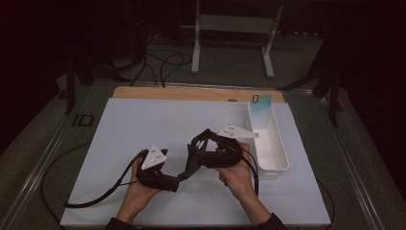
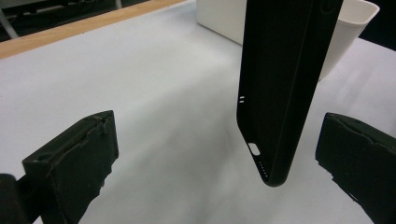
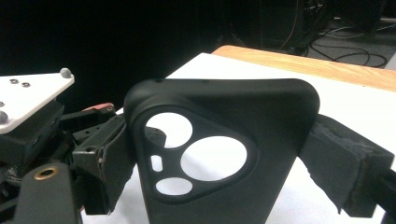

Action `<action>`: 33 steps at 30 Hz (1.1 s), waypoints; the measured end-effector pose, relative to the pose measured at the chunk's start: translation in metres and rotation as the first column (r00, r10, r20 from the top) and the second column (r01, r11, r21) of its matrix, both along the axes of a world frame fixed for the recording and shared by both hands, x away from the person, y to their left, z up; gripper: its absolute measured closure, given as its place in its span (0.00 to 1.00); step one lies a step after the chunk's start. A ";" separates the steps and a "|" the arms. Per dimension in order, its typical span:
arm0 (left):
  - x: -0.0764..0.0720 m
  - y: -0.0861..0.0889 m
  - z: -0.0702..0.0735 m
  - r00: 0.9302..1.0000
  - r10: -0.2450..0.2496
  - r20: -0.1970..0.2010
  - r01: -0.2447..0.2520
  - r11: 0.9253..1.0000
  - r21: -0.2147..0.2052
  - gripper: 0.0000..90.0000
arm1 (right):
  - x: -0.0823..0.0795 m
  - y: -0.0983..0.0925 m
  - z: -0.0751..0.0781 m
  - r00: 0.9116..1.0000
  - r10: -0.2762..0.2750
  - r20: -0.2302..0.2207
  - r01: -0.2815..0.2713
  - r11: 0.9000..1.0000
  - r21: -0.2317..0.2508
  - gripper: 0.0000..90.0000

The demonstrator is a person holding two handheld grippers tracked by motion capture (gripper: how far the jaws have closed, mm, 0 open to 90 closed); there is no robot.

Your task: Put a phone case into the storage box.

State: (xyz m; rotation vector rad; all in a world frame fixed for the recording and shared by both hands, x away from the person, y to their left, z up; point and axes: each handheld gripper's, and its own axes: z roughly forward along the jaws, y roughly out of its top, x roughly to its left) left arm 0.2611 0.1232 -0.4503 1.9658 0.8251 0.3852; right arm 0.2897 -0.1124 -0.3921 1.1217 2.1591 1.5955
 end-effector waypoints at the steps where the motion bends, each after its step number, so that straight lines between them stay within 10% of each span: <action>1: 0.000 0.001 0.001 1.000 0.004 0.003 -0.004 1.000 0.002 0.00 | 0.000 0.000 0.000 1.000 -0.001 0.000 0.001 1.000 -0.002 0.17; 33: -0.004 0.024 -0.003 0.996 0.086 0.034 -0.087 0.996 0.023 0.00 | 0.007 -0.009 0.009 0.999 -0.031 0.027 0.031 0.999 -0.014 0.17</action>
